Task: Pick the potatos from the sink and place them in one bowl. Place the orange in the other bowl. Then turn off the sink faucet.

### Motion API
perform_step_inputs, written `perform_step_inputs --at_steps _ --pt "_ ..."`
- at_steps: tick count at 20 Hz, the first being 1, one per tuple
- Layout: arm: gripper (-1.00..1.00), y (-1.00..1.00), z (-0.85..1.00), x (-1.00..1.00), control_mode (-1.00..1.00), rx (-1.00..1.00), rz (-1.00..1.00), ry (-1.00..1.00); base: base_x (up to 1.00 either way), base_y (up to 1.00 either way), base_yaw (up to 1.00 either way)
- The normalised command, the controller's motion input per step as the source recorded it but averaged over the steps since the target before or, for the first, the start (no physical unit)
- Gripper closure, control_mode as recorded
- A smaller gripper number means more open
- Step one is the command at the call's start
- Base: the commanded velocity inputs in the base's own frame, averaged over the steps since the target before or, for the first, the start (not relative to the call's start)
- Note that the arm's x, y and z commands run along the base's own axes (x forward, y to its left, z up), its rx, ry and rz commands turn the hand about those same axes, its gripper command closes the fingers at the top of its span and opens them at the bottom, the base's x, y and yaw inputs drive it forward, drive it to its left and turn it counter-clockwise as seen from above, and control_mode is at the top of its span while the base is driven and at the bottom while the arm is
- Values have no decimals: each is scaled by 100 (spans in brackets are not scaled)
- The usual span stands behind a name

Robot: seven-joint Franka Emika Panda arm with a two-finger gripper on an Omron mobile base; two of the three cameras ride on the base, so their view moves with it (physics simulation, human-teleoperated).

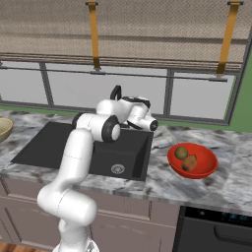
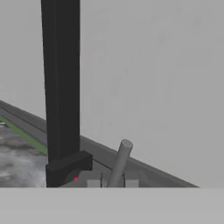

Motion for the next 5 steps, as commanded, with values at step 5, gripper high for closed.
perform_step_inputs --at_steps 5 --pt "100 44 80 77 -100 0 12 0 0 0 0"
